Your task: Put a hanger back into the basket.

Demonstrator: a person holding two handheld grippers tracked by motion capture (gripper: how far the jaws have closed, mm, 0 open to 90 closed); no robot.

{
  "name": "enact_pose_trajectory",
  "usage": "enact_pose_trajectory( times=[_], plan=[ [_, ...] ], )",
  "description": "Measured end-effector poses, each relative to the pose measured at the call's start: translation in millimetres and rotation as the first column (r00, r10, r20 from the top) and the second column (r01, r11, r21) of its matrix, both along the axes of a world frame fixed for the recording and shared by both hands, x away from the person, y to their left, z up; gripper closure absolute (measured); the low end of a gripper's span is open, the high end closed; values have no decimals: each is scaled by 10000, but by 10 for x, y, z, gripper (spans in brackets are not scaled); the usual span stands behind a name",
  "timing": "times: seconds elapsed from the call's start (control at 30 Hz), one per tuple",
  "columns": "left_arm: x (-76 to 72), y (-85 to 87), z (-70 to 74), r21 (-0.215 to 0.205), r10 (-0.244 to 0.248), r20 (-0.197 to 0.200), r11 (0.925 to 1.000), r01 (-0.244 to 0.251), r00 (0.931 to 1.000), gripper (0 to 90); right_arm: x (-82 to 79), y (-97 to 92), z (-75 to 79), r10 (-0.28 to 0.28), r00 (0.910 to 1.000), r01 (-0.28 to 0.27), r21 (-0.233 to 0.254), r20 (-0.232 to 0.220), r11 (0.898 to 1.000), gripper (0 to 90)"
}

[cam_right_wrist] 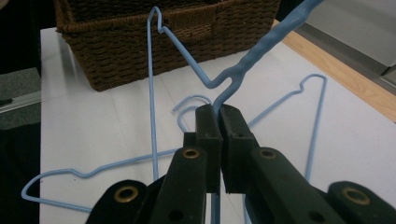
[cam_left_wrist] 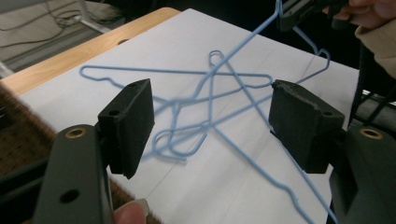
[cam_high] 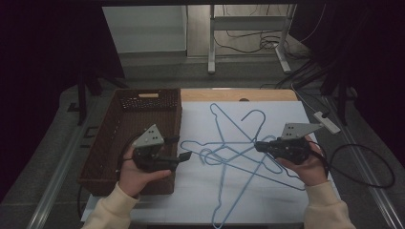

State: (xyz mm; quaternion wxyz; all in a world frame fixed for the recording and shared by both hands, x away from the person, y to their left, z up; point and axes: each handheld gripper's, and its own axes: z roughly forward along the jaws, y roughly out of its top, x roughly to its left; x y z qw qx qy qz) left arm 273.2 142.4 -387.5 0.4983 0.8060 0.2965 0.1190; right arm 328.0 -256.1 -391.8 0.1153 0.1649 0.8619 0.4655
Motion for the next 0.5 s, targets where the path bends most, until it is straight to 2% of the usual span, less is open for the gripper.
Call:
enact_pose_trajectory(
  times=[0.2, 0.33, 0.37, 0.5],
  plan=[
    [192, -195, 55, 325, -418, -282, 9986, 427, 9987, 308, 0, 93, 1, 344, 9994, -344, -33, -61, 9994, 871],
    [263, -303, 52, 538, -695, -446, 9960, 719, 9966, 310, -8, 152, 0, 551, 9984, -551, -25, -91, 9985, 871],
    [306, -399, 43, 724, -1110, -587, 9907, 1152, 9921, 314, -10, 171, -1, 599, 9981, -599, -1, -111, 9982, 871],
    [375, -528, 16, 842, -1554, -787, 9832, 1619, 9847, 331, -12, 169, 4, 666, 9977, -665, 97, -137, 9977, 871]
  ],
)
